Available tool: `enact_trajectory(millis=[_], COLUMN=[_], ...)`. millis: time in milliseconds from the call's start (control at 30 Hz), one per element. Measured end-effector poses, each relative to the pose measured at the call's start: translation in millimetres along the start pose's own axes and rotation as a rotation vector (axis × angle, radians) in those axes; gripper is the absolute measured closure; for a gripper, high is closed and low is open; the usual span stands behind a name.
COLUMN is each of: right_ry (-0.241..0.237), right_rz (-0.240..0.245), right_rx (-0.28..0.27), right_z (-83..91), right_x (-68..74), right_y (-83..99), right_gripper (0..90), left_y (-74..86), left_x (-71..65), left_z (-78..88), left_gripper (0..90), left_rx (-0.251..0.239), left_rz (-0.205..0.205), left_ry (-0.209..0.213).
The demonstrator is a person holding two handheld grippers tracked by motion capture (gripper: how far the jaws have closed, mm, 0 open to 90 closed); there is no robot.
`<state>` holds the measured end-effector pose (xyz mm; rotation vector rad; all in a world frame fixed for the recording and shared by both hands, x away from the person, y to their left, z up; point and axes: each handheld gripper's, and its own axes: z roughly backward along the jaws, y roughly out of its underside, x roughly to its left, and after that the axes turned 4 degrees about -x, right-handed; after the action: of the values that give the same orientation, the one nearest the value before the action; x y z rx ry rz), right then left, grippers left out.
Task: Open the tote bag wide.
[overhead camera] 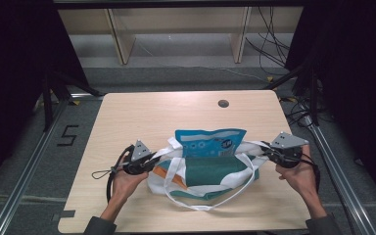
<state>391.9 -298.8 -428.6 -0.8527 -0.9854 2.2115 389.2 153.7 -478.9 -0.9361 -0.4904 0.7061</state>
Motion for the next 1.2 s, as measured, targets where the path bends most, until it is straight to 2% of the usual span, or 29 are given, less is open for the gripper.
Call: enact_trajectory(millis=[33,67,100,133,167,200,233,333,367,400,467,533,600,667,700,733,767,800,833,867,900,933,967,1000,1067,1100,1133,1167,1200], right_ry=[-0.003,-0.015,-0.023,-0.04,-0.049,-0.067,-0.068,-0.09,-0.091,-0.087,-0.081,-0.087,-0.077,-0.078,-0.083,-0.083,-0.065,-0.027,-0.004,0.002,0.007,0.016,0.011,0.02,0.02,0.02,0.009,-0.019,-0.036], right_rz=[-0.001,-0.001,-0.006,-0.022,-0.011,-0.006,-0.021,-0.01,-0.007,-0.005,0.022,0.017,0.027,0.015,-0.002,-0.013,-0.029,-0.057,-0.073,-0.117,-0.158,-0.209,-0.207,-0.184,-0.174,-0.184,-0.19,-0.162,-0.149], right_rx=[0.004,0.029,0.045,0.064,0.084,0.106,0.127,0.171,0.173,0.184,0.203,0.201,0.191,0.178,0.17,0.169,0.177,0.179,0.158,0.127,0.074,0.026,-0.007,-0.043,-0.083,-0.134,-0.151,-0.163,-0.199], right_z=[-2.8,-6.2,-8.7,-13.0,-17.0,-22.2,-23.9,-33.4,-35.4,-37.1,-40.0,-45.6,-47.8,-48.3,-47.9,-46.9,-43.1,-37.8,-33.4,-26.6,-20.2,-11.2,-3.8,3.0,15.2,23.4,28.8,35.4,40.9], right_x=[1.1,3.3,5.0,7.7,9.4,12.5,15.4,20.8,21.5,23.4,27.6,28.7,30.2,29.1,27.5,26.2,23.1,20.1,16.1,11.2,6.5,6.2,4.9,4.2,5.4,8.5,10.4,10.7,15.4], right_y=[3.2,8.5,11.9,16.6,20.9,25.2,27.6,37.3,39.3,41.0,42.4,46.9,48.2,49.4,49.9,49.2,45.7,41.9,39.5,37.0,34.3,29.1,23.2,16.9,3.8,-4.9,-10.1,-16.7,-24.6], right_gripper=[87.9,87.9,87.9,88.0,88.0,88.0,88.0,88.1,88.2,88.2,88.3,88.4,88.3,87.9,86.7,81.5,71.9,62.6,58.7,55.0,52.0,51.4,50.8,50.2,49.2,49.5,49.5,49.5,49.4], left_y=[5.1,8.5,14.1,19.3,24.8,25.9,25.6,26.5,26.8,27.0,27.3,29.4,29.2,28.3,27.2,26.4,24.8,23.7,21.3,20.0,15.5,12.2,7.1,3.0,-9.5,-12.8,-16.8,-21.7,-25.6], left_x=[-1.8,-1.7,-3.6,-4.0,-6.7,-6.0,-4.7,-5.8,-7.0,-8.2,-8.0,-7.6,-7.5,-7.0,-4.8,-7.1,-6.3,-5.2,-2.9,-2.9,0.4,-0.3,0.6,1.9,2.5,1.4,-0.1,-1.9,-1.1], left_z=[-4.9,-7.2,-12.8,-16.9,-22.5,-23.2,-23.7,-24.1,-23.8,-25.0,-24.9,-26.4,-26.4,-25.1,-23.9,-24.5,-22.6,-21.2,-18.8,-17.0,-11.8,-9.8,-5.8,-3.1,4.3,5.9,6.6,6.2,5.2], left_gripper=[84.3,84.3,84.3,84.4,84.5,84.7,84.8,84.8,84.8,84.7,84.6,84.6,84.5,83.9,83.0,81.1,78.4,72.4,66.8,61.8,56.2,49.5,44.7,44.3,43.2,43.4,43.6,43.6,43.3], left_rx=[0.022,0.041,0.037,0.059,0.067,0.079,0.081,0.075,0.088,0.078,0.086,0.076,0.077,0.086,0.097,0.085,0.093,0.095,0.1,0.09,0.096,0.071,0.054,0.038,-0.001,-0.008,-0.018,-0.017,-0.023], left_rz=[0.015,0.005,0.016,0.016,0.031,0.007,-0.002,0.001,-0.001,-0.017,-0.03,0.008,0.001,0.012,-0.015,0.023,-0.007,-0.029,-0.063,-0.026,-0.023,0.018,0.017,0.007,-0.002,0.009,0.003,-0.012,-0.044], left_ry=[0.01,0.018,0.02,0.033,0.029,0.034,0.043,0.034,0.03,0.018,0.022,0.021,0.017,0.023,0.025,0.021,0.023,0.032,0.034,0.039,0.035,0.021,0.029,0.048,0.048,0.059,0.07,0.073,0.068])
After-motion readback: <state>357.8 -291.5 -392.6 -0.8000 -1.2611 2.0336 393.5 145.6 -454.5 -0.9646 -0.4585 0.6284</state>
